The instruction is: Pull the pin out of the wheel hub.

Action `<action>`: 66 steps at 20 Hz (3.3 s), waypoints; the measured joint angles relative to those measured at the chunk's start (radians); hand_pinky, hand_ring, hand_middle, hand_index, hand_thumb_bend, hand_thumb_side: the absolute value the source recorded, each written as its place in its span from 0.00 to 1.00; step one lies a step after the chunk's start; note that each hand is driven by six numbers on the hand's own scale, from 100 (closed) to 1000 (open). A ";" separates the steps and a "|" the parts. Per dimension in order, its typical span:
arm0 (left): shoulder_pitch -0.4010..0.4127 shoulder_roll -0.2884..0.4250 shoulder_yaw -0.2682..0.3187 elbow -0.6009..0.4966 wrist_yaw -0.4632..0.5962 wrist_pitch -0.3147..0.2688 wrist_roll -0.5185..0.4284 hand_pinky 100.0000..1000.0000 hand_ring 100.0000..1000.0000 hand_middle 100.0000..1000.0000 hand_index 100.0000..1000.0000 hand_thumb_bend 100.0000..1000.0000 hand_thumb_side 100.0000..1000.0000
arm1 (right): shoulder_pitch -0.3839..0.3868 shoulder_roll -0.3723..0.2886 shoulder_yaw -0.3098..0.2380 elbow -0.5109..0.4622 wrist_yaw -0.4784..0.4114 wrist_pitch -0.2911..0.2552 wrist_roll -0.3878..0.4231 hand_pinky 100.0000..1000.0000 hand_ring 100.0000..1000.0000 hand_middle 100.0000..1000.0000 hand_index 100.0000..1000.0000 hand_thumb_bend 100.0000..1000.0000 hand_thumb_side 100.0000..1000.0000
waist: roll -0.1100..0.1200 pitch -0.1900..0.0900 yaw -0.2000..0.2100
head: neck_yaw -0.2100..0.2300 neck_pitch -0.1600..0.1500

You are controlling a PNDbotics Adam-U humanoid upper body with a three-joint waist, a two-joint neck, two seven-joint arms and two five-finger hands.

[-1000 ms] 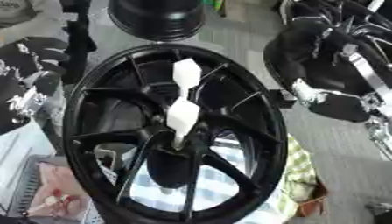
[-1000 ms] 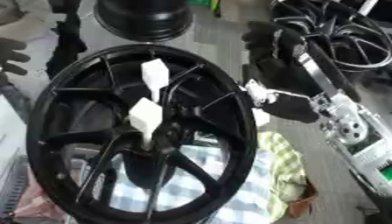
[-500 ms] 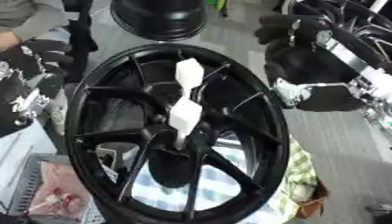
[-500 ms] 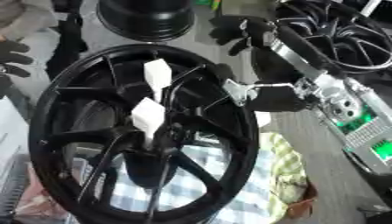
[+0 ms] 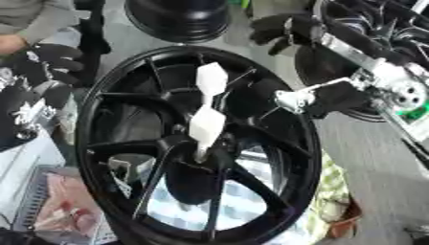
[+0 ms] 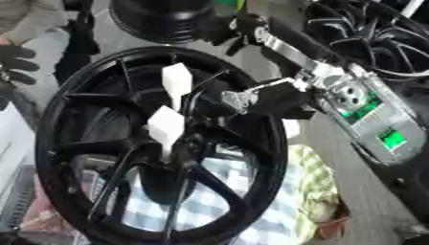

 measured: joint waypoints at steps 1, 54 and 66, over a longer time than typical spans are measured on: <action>-0.002 0.000 -0.002 0.000 0.000 -0.001 -0.002 0.68 0.76 0.76 0.84 0.24 0.65 | -0.007 0.013 0.000 0.029 0.010 -0.006 0.002 0.69 0.81 0.76 0.90 0.24 0.28 | 0.000 0.002 0.003 | -0.002 -0.001; -0.016 -0.010 -0.023 0.000 0.004 0.009 -0.026 0.68 0.76 0.76 0.85 0.22 0.65 | -0.104 0.246 -0.029 0.390 0.093 -0.154 -0.029 0.68 0.82 0.73 0.87 0.19 0.25 | -0.008 0.009 0.032 | -0.023 -0.008; -0.016 -0.010 -0.023 0.000 0.006 0.011 -0.028 0.68 0.76 0.76 0.85 0.22 0.65 | -0.109 0.219 -0.002 0.300 0.038 -0.120 0.028 0.68 0.81 0.71 0.86 0.18 0.28 | -0.008 0.004 0.032 | -0.020 -0.008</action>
